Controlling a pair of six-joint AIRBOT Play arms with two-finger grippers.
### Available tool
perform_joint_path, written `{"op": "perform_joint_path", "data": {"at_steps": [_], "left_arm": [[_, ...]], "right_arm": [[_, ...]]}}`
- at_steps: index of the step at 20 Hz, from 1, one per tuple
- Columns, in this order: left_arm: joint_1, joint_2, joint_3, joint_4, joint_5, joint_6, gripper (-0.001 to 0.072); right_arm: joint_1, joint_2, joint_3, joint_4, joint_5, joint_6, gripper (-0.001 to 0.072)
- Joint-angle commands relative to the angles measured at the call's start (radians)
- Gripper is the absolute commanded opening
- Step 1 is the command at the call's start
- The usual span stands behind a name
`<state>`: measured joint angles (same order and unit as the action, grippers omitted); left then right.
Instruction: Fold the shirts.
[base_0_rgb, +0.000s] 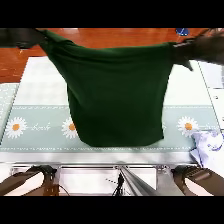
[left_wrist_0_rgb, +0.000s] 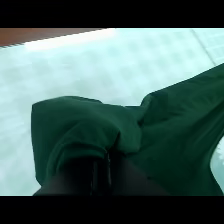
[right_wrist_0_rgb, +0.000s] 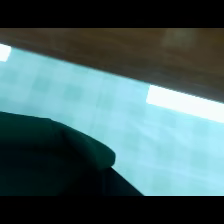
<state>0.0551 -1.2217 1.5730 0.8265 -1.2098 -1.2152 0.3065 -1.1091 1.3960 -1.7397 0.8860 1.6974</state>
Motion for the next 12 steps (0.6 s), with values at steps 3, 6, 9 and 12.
{"op": "perform_joint_path", "data": {"at_steps": [3, 6, 9, 12], "left_arm": [[-0.046, -0.258, -0.015, -0.004, 0.056, 0.041, 0.0030], [-0.090, -0.361, -0.016, -0.003, 0.021, 0.040, 0.0029], [-0.097, -0.413, -0.016, -0.003, -0.019, -0.026, 0.0160], [-0.048, -0.402, 0.021, -0.003, -0.140, -0.028, 0.0442]], "right_arm": [[0.000, -0.186, 0.001, 0.009, -0.163, 0.101, 0.0021], [-0.004, -0.231, 0.001, 0.010, -0.122, 0.100, 0.0021], [-0.033, -0.235, 0.001, 0.024, -0.114, 0.101, 0.0021], [-0.077, -0.201, 0.001, 0.048, -0.080, 0.099, 0.0021]]}}
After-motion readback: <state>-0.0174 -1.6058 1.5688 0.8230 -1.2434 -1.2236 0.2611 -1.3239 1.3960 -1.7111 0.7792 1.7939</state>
